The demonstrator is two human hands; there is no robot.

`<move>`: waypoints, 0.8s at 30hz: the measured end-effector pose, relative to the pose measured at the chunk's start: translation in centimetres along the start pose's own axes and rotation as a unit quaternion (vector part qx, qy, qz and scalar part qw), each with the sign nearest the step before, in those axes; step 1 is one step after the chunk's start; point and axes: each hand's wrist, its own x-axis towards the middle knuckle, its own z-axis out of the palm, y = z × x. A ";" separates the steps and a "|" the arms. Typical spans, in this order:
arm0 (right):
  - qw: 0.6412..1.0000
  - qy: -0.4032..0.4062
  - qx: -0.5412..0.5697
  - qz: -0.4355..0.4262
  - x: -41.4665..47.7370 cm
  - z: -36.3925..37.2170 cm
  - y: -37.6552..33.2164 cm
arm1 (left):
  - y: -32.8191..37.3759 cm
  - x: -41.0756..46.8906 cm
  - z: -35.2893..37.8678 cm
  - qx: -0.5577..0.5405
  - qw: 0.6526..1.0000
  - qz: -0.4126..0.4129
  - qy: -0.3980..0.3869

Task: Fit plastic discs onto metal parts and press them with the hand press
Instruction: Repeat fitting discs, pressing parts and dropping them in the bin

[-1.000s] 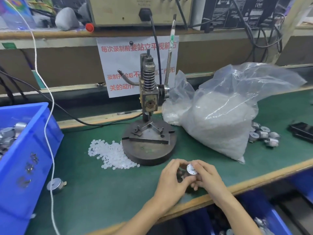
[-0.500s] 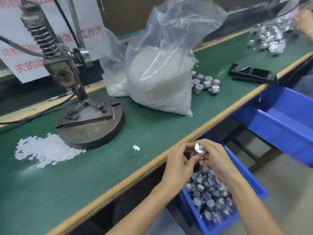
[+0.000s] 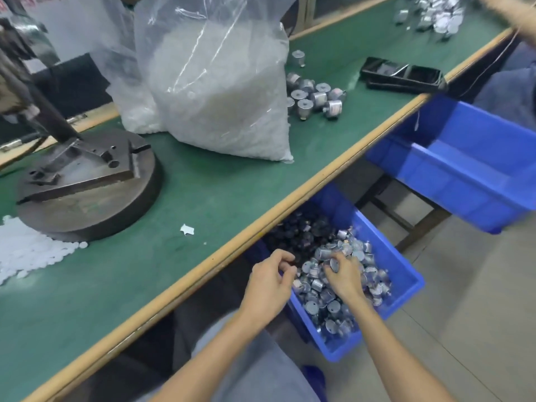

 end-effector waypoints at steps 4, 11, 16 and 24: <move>0.999 0.039 -0.024 0.022 -0.2 -0.7 -0.9 | 0.4 -0.1 -0.3 -0.010 1.000 0.007 -0.007; 0.970 0.195 0.097 -0.111 -1.7 -6.6 -8.0 | 1.4 -1.6 -2.0 -0.024 0.999 0.038 -0.003; 0.912 0.225 0.187 -0.289 -4.0 -8.6 -18.1 | 3.8 -2.6 -8.0 -0.071 0.990 0.095 0.078; 0.830 0.036 0.218 -0.513 -11.6 -1.8 -32.4 | 2.7 -8.2 -21.8 -0.040 0.957 0.072 0.277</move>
